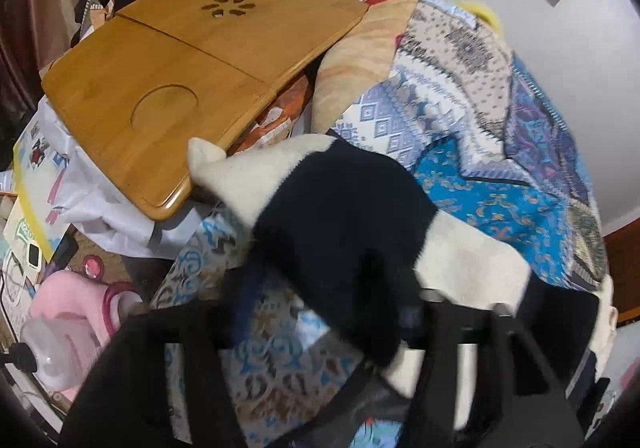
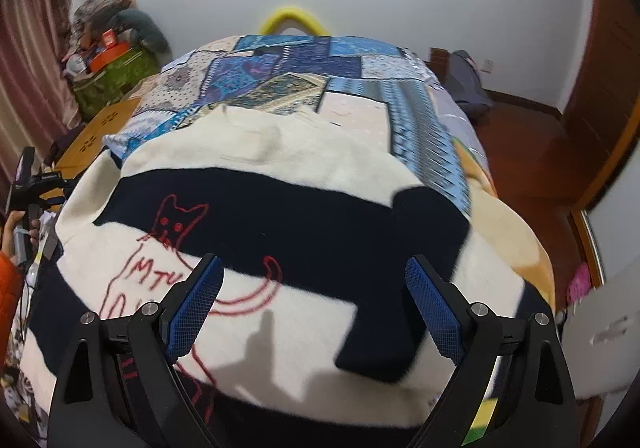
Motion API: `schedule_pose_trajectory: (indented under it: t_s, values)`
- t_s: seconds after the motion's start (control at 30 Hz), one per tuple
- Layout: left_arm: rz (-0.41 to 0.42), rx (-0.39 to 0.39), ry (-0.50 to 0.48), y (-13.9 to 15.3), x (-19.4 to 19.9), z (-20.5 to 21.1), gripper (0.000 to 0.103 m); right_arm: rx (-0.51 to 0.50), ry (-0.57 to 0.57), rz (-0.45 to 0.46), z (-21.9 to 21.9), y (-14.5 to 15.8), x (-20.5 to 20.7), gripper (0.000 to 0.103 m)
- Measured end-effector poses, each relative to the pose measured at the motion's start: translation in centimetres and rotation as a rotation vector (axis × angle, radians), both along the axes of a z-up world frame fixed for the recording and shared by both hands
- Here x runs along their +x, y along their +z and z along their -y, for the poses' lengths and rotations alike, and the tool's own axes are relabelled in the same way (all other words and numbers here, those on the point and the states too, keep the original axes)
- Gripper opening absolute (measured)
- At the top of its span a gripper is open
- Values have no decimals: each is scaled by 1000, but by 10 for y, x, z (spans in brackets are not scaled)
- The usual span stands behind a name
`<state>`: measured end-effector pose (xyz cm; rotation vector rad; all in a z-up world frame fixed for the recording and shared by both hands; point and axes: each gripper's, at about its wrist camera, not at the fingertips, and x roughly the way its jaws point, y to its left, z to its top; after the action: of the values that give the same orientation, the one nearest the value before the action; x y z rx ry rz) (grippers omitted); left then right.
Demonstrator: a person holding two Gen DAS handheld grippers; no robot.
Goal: Fold small clothes
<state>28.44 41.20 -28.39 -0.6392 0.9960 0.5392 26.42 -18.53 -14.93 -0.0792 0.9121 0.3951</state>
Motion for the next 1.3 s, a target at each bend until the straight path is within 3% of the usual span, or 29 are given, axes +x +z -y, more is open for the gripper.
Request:
schedule_pose_trajectory:
  t_s: [0.03,0.23,0.5,0.7,0.83,1.07,1.3]
  values:
    - [-13,-1,5,-3,3,0,27,1,-7,-1,4,0,-1,91]
    - [-6,45,30,13,-3,2,6,5,-30,4,17,3,-11,91]
    - [147,135,-106,101,-9,48,6,52,-2,6,12,6,-15,91]
    - [293,198,-284,178,-7,123,5,71,43,9,-1,8,-19,91]
    - [361,209,-417,210,-1,183,5,78,68,17,-8,12,-19,91]
    - [397,175,-609,220,14,281,5,93,95,35,-12,15,-20,91]
    - [332,79,-738,183,32,358,5,64,8,18,23,-1,-18,91]
